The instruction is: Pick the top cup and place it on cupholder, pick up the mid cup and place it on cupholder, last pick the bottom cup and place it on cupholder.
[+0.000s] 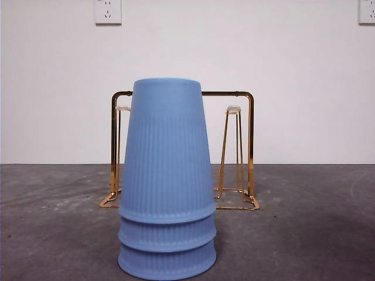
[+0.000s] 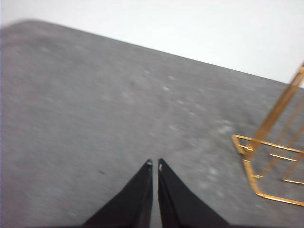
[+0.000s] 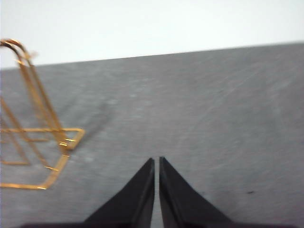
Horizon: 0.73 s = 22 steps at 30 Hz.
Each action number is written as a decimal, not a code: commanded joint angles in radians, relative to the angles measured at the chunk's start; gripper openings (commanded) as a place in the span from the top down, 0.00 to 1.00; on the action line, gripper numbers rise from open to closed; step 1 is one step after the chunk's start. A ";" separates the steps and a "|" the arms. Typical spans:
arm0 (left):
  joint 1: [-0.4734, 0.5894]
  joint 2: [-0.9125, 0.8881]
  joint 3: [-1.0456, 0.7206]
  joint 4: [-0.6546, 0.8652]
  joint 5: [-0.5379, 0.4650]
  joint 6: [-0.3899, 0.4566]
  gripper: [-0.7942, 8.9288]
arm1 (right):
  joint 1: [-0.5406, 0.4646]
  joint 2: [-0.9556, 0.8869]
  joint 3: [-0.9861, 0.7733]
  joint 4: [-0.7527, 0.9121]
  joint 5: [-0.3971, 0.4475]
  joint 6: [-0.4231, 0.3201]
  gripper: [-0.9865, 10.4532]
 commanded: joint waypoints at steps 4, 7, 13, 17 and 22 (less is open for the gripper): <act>-0.030 0.085 0.159 0.012 0.019 -0.141 0.90 | 0.006 0.049 0.142 -0.002 -0.024 0.225 0.90; -0.045 0.173 0.278 -0.002 0.042 -0.141 0.90 | 0.012 0.110 0.264 -0.057 -0.039 0.225 0.90; -0.067 0.403 0.564 -0.095 0.197 -0.118 0.90 | 0.013 0.288 0.534 -0.185 -0.161 0.165 0.90; -0.134 0.526 0.742 -0.158 0.269 -0.107 0.90 | 0.013 0.418 0.727 -0.311 -0.295 0.108 0.90; -0.259 0.653 0.926 -0.259 0.326 -0.048 0.90 | 0.042 0.553 0.943 -0.469 -0.378 -0.010 0.90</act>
